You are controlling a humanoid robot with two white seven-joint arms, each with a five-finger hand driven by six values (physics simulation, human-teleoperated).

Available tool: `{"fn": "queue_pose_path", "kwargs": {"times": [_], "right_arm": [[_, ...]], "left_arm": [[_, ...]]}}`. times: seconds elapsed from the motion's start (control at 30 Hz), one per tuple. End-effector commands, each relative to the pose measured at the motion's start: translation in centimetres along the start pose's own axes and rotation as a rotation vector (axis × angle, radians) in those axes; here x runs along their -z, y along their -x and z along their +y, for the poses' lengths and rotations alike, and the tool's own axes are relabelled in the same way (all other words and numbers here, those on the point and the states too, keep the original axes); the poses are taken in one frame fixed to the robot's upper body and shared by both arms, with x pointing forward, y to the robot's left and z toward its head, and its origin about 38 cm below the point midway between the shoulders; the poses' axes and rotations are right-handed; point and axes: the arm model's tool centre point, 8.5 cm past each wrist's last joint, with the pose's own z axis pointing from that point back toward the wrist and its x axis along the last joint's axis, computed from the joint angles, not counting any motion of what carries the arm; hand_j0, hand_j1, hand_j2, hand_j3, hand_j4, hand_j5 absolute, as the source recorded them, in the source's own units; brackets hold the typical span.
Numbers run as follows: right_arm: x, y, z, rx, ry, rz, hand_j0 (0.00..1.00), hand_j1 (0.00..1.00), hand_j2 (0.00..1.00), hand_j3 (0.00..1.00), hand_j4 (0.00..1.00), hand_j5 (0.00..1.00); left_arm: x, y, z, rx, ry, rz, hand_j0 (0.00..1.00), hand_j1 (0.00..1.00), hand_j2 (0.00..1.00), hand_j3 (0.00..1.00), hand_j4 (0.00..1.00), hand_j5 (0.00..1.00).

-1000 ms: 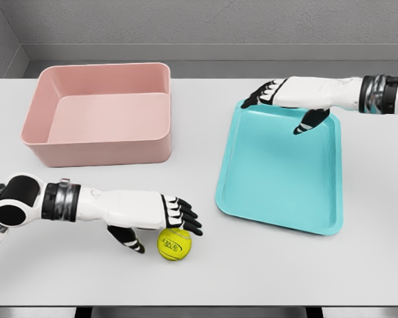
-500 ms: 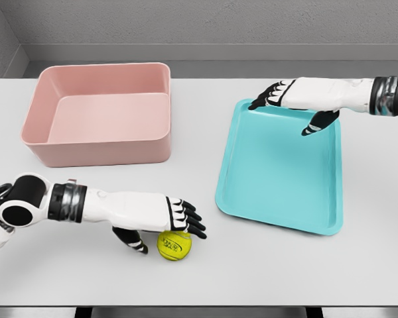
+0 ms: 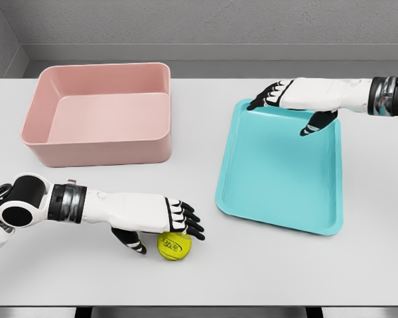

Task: Put the tennis from the blue tray into the pink basket with both arms

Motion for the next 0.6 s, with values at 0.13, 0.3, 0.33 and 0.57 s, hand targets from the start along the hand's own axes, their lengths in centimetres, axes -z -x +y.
{"fn": "queue_pose_path", "kwargs": {"times": [0.13,0.3,0.33,0.57], "right_arm": [[-0.1,0.1,-0.1,0.006,0.005,0.002,1.00,1.00,1.00,1.00,1.00,1.00],[-0.1,0.1,-0.1,0.006,0.005,0.002,1.00,1.00,1.00,1.00,1.00,1.00],[-0.1,0.0,-0.1,0.005,0.005,0.002,1.00,1.00,1.00,1.00,1.00,1.00],[0.0,0.0,-0.1,0.005,0.005,0.000,1.00,1.00,1.00,1.00,1.00,1.00]], "left_arm": [[0.0,0.0,0.1,-0.006,-0.006,-0.003,1.00,1.00,1.00,1.00,1.00,1.00],[0.7,-0.2,0.2,0.007,-0.004,-0.013,1.00,1.00,1.00,1.00,1.00,1.00],[1.1,-0.3,0.3,0.012,-0.008,-0.020,1.00,1.00,1.00,1.00,1.00,1.00],[1.0,0.1,-0.2,-0.003,-0.002,-0.009,1.00,1.00,1.00,1.00,1.00,1.00]]}}
